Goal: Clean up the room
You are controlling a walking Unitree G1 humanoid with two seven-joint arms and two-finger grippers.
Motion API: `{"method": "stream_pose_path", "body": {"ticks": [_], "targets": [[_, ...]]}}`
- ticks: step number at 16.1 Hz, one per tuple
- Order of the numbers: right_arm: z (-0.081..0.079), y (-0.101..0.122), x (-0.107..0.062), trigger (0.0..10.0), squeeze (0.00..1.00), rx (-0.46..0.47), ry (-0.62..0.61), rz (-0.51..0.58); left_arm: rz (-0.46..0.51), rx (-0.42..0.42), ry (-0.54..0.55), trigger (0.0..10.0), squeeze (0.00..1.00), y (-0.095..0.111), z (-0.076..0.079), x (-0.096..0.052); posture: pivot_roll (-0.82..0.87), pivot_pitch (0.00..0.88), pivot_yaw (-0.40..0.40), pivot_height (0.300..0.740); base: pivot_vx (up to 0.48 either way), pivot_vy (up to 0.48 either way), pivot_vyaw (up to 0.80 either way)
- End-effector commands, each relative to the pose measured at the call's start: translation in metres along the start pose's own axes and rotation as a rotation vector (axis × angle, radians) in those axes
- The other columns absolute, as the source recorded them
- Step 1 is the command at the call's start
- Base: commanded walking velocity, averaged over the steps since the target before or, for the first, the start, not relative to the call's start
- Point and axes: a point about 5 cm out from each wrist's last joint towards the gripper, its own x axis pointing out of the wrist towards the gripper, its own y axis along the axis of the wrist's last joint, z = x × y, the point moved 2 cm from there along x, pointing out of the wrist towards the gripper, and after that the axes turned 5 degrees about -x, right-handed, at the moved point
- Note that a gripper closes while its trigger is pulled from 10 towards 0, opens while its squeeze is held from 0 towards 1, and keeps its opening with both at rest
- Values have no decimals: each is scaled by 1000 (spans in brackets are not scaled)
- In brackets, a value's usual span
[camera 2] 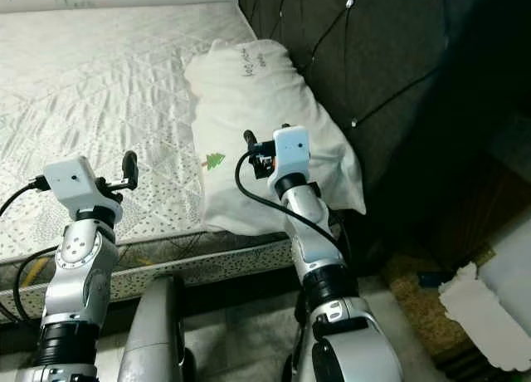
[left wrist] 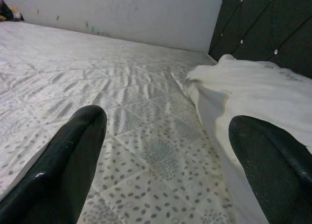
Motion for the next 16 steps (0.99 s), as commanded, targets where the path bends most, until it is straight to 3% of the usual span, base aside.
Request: {"method": "stream_pose_path", "body": {"ticks": [1, 11, 12, 16], "targets": [[2, 6, 3, 10000, 0, 5, -14, 16, 1, 7, -12, 10000, 0, 0, 3, 1, 100, 0, -9, 611, 0, 0, 0], [11, 4, 4, 10000, 0, -4, -41, 5, 4, 12, -19, 10000, 0, 0, 2, 5, 100, 0, -6, 726, 0, 0, 0], [14, 2, 3, 10000, 0, -12, -47, -3, 2, 52, 29, 10000, 0, -2, 0, 6, 99, 0, -6, 740, 0, 0, 0], [16, 1, 2, 10000, 0, -17, -53, -6, 3, 27, 24, 10000, 0, -2, -1, 8, 97, 0, -4, 740, 0, 0, 0]]}}
